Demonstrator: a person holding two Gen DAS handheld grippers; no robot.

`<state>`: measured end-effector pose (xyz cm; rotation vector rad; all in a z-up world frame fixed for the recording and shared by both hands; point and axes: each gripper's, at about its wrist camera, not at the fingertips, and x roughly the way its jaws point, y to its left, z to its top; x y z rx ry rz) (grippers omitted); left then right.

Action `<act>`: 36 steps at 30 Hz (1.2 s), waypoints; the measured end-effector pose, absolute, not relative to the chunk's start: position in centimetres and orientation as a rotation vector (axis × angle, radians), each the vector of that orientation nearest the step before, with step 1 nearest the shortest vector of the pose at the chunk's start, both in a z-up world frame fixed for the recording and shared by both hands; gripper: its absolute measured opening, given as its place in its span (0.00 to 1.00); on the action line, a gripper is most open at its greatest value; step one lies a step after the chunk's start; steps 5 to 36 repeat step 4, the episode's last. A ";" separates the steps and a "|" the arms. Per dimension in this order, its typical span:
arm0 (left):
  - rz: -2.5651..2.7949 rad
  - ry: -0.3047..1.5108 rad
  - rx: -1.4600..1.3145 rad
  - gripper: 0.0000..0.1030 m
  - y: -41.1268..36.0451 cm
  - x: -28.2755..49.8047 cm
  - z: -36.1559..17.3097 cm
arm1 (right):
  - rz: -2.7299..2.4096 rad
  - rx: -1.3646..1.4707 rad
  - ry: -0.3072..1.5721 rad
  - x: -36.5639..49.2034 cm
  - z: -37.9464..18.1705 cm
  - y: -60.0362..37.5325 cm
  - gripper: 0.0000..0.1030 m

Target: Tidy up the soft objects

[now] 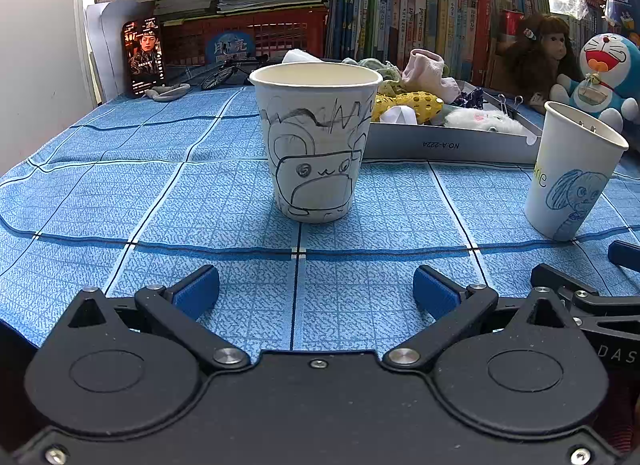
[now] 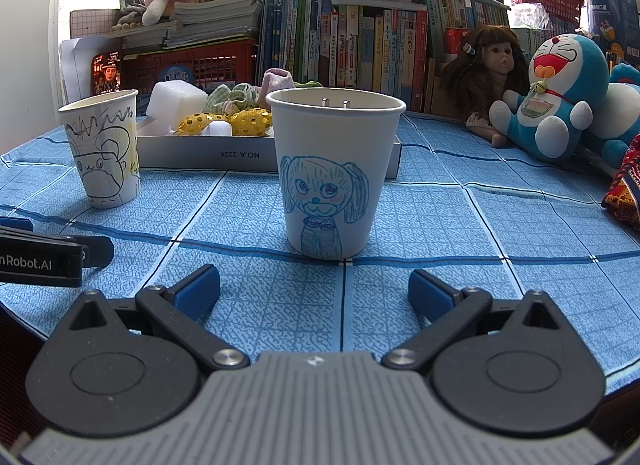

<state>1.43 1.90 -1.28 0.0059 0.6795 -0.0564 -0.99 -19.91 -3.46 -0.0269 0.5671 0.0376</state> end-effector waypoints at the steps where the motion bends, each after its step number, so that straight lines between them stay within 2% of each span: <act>1: -0.057 0.680 0.007 1.00 1.9 1.4 -1.3 | 0.038 -0.027 0.568 -1.0 -3.5 -19.9 1.00; 36: -0.059 0.682 0.008 1.00 2.0 1.6 -1.2 | 0.038 -0.027 0.568 -1.0 -3.5 -19.9 1.00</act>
